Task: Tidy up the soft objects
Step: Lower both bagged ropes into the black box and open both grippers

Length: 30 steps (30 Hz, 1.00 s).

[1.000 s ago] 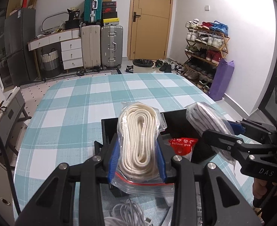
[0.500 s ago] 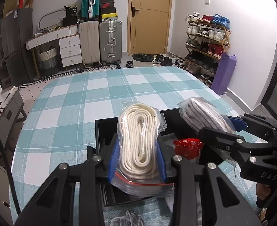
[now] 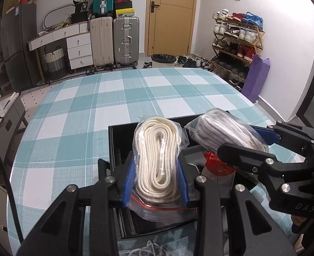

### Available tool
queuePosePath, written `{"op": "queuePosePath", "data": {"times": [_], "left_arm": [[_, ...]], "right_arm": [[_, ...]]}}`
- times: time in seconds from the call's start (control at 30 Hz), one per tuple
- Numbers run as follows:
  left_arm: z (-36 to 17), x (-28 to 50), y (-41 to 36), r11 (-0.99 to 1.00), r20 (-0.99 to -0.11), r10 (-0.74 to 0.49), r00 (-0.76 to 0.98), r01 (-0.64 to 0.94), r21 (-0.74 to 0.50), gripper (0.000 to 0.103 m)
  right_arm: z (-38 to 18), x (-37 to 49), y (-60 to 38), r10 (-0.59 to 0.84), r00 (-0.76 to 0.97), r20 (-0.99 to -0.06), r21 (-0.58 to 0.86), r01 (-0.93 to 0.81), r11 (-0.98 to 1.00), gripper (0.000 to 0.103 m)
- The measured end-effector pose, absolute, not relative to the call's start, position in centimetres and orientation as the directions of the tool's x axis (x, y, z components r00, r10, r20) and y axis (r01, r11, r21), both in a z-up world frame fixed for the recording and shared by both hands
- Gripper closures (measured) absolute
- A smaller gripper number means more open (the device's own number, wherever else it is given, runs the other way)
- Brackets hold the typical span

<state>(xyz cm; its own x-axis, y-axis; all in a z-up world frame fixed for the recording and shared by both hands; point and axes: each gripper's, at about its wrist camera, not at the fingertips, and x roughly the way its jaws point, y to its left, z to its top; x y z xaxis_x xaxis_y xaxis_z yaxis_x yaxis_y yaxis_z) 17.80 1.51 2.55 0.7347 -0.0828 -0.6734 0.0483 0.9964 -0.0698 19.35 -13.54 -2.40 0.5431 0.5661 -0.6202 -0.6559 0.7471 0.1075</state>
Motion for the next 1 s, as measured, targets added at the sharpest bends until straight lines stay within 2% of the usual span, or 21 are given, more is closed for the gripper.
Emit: {"op": "queuePosePath", "data": {"times": [0.57, 0.63, 0.73, 0.8, 0.83, 0.9, 1.0], "left_arm": [[2.2, 17.9, 1.3, 0.997, -0.679, -0.073, 0.730, 0.054, -0.049, 0.067], [2.2, 17.9, 1.3, 0.997, -0.680, -0.074, 0.730, 0.056, -0.049, 0.067], [2.2, 18.0, 1.2, 0.997, -0.681, -0.075, 0.728, 0.057, -0.049, 0.066], [2.2, 17.9, 1.3, 0.997, -0.680, -0.082, 0.729, 0.058, -0.058, 0.064], [2.2, 17.9, 1.3, 0.997, -0.680, -0.081, 0.729, 0.057, -0.058, 0.063], [2.2, 17.8, 1.3, 0.996, -0.680, -0.086, 0.728, 0.062, -0.059, 0.060], [2.4, 17.5, 1.1, 0.994, -0.677, -0.106, 0.728, 0.078, -0.072, 0.049]], "right_arm": [[-3.6, 20.5, -12.1, 0.502, 0.555, -0.663, 0.010, -0.665, 0.747, 0.061], [-3.6, 20.4, -12.1, 0.503, 0.556, -0.662, 0.005, -0.668, 0.744, 0.059], [-3.4, 20.1, -12.3, 0.513, 0.557, -0.653, 0.006, -0.673, 0.739, 0.053], [-3.1, 19.7, -12.6, 0.514, 0.568, -0.642, -0.002, -0.672, 0.740, 0.045], [-3.0, 19.6, -12.8, 0.516, 0.572, -0.638, -0.006, -0.673, 0.739, 0.045], [-2.8, 19.2, -13.1, 0.517, 0.576, -0.633, -0.015, -0.676, 0.736, 0.041], [-2.5, 18.8, -13.8, 0.506, 0.594, -0.626, -0.033, -0.668, 0.744, 0.036]]}}
